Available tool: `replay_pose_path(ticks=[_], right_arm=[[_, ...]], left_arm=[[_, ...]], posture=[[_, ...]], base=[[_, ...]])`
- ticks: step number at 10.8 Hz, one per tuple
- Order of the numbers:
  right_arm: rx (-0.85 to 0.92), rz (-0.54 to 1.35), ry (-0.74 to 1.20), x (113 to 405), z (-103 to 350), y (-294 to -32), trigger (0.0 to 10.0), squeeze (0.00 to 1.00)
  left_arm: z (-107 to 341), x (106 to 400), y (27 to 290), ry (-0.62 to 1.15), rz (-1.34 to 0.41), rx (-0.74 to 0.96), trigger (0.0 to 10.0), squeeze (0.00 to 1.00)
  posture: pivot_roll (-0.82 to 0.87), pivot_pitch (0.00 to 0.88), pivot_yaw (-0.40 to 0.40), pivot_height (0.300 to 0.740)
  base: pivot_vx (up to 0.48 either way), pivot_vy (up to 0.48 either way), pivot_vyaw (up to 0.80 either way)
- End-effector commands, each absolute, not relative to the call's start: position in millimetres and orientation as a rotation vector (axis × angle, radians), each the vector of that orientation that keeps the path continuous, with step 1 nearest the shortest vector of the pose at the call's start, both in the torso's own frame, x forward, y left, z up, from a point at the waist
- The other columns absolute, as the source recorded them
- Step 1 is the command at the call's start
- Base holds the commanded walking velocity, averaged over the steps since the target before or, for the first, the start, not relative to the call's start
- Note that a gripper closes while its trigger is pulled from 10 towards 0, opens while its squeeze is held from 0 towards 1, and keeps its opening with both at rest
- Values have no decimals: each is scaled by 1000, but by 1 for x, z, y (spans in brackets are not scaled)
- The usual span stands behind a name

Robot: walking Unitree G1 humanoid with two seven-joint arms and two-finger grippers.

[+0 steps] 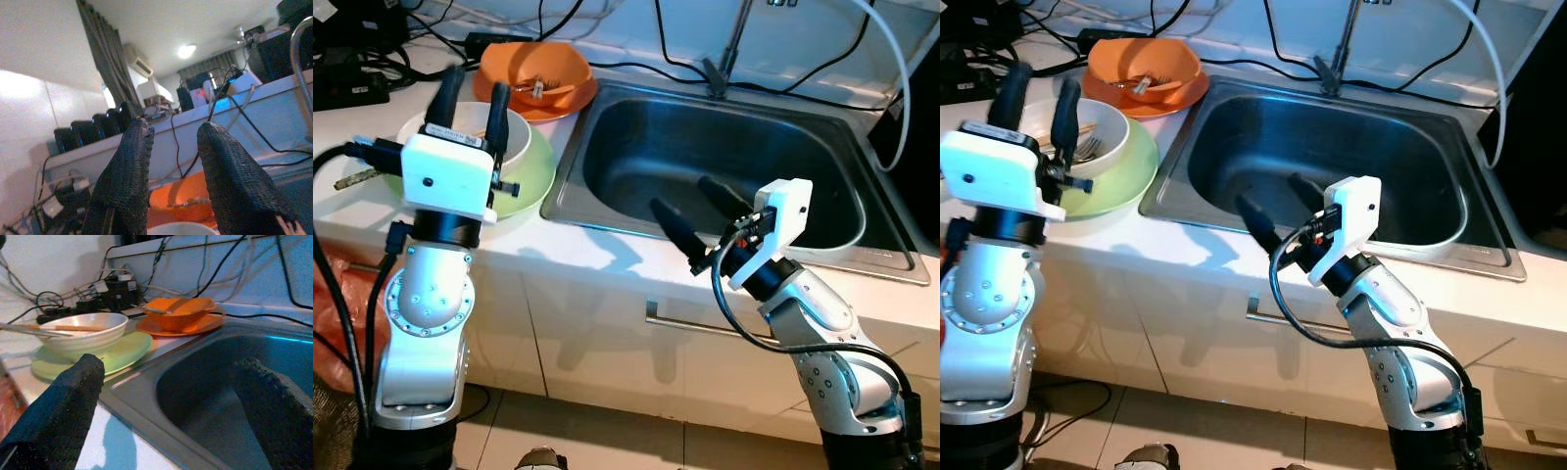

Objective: Kitchen organization

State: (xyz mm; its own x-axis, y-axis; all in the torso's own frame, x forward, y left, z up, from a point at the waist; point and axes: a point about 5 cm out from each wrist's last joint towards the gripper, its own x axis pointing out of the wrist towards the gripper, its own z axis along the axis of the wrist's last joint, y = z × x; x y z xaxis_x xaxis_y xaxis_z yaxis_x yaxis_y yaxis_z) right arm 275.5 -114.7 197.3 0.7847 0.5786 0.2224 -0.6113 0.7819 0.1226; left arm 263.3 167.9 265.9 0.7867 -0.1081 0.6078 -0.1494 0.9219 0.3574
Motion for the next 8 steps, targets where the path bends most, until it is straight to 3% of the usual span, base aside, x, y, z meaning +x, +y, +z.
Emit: replay_pose_path(ticks=[1,3,6,8], right_arm=[[191,599,-184,277,198,-122,10000,0],[202,582,-186,276,198,-122,10000,0],[203,573,-186,276,197,-122,10000,0],[201,566,-186,276,197,-122,10000,0]], left_arm=[[265,265,168,-652,28,390,10000,0],[262,268,166,-629,26,360,10000,0],[262,270,166,-619,35,349,10000,0],[264,271,163,-624,14,368,10000,0]], posture=[[95,77,-77,740],[91,77,-74,740],[91,81,-73,740],[89,82,-71,740]], base=[[0,319,-563],[0,343,-541],[0,480,0],[0,0,0]])
